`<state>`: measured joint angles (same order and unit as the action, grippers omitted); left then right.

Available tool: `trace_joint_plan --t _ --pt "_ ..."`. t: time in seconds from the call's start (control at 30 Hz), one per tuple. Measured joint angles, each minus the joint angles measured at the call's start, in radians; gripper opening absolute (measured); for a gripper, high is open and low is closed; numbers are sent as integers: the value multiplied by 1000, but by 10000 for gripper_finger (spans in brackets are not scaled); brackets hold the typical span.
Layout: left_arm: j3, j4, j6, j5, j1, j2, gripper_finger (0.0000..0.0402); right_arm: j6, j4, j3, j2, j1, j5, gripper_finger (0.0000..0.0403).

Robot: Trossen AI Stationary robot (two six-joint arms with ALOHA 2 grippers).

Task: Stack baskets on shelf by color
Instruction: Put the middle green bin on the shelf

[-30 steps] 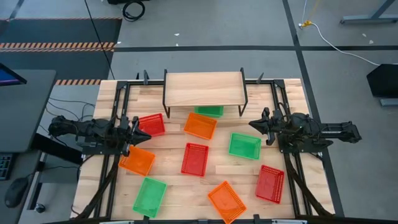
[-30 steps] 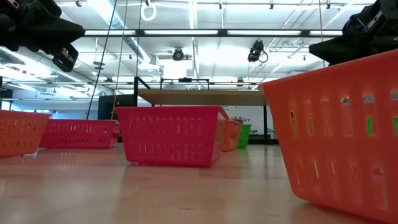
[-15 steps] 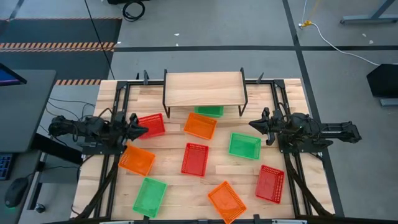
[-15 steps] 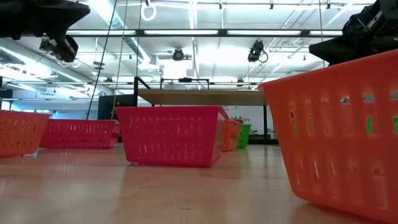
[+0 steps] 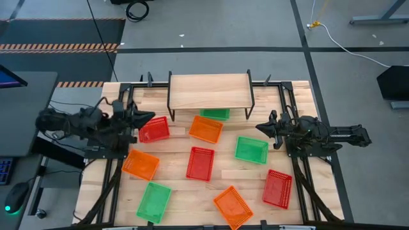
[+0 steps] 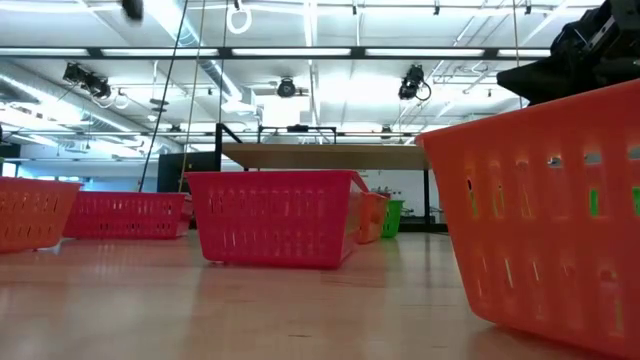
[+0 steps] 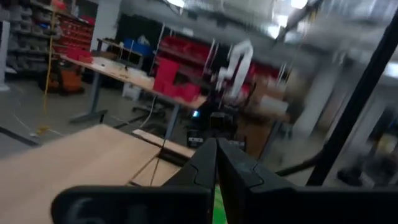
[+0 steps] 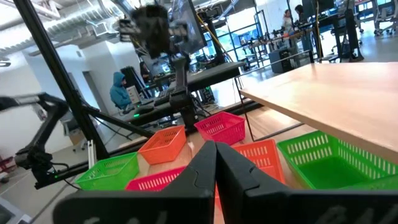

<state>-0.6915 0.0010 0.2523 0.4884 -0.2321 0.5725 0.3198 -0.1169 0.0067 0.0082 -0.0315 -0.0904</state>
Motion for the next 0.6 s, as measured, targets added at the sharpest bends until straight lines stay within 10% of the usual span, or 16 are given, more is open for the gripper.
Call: trace_joint_plan --t 0.4,0.6 --pt "-777 -420 53 90 0 554 17 63 -573 44 10 -19 -87 12" --pt "-956 -423 -13 113 64 679 35 -78 -467 299 113 -40 -189 12"
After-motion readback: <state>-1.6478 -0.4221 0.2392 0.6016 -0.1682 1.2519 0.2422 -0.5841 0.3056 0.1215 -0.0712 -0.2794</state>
